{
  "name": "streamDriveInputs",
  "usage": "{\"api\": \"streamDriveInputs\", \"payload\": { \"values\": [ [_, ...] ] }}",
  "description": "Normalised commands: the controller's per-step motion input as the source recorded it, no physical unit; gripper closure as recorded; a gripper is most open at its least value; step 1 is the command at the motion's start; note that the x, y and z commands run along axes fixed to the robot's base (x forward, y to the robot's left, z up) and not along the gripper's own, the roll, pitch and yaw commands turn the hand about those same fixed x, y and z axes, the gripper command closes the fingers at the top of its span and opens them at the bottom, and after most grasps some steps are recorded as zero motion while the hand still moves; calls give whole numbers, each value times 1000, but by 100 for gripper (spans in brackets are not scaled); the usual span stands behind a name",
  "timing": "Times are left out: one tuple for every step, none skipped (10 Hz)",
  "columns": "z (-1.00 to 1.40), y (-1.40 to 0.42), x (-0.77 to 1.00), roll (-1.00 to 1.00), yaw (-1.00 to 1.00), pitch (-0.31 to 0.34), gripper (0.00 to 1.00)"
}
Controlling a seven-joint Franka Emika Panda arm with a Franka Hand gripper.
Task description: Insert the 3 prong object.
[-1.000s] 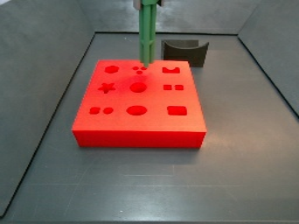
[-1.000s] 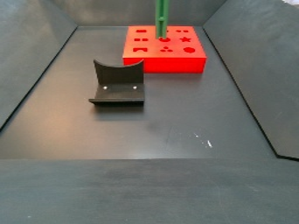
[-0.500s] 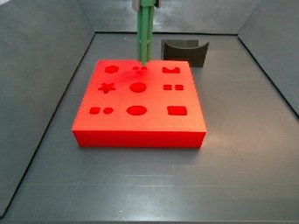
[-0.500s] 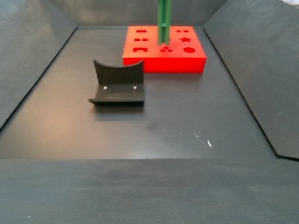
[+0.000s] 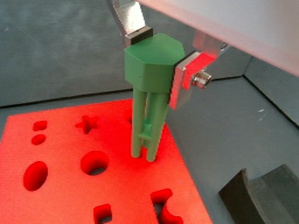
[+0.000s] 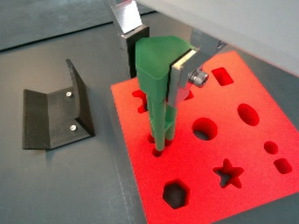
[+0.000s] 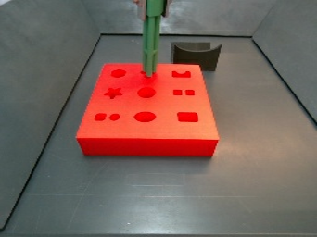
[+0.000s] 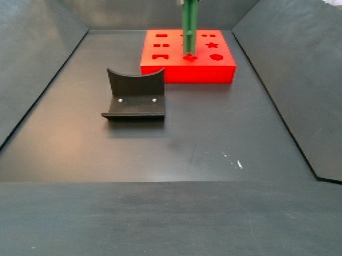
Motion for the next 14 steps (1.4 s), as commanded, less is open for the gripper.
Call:
{"api": "streamDriveInputs", "payload": {
  "values": [
    [-86, 51, 0, 0, 0, 0, 100],
    [-91, 0, 0, 0, 0, 0, 100],
    [-69, 14, 0, 0, 0, 0, 100],
    [-83, 3, 0, 0, 0, 0, 100],
    [-126, 106, 0, -16, 0, -13, 100],
    [-160, 143, 0, -16, 0, -21, 100],
    [-151, 100, 49, -34, 0, -20, 100],
    [-146, 3, 74, -24, -6, -33, 100],
    [-149, 0, 106, -23, -54, -37, 100],
    [-166, 0, 126, -53, -94, -66, 100],
    [-251, 0, 214, -97, -109, -124, 100],
    [-300, 0, 209, -70, -86, -116, 100],
    [-303, 0, 194, -54, -74, -113, 100],
    [-291, 0, 166, -39, -57, -101, 100]
  ]
}}
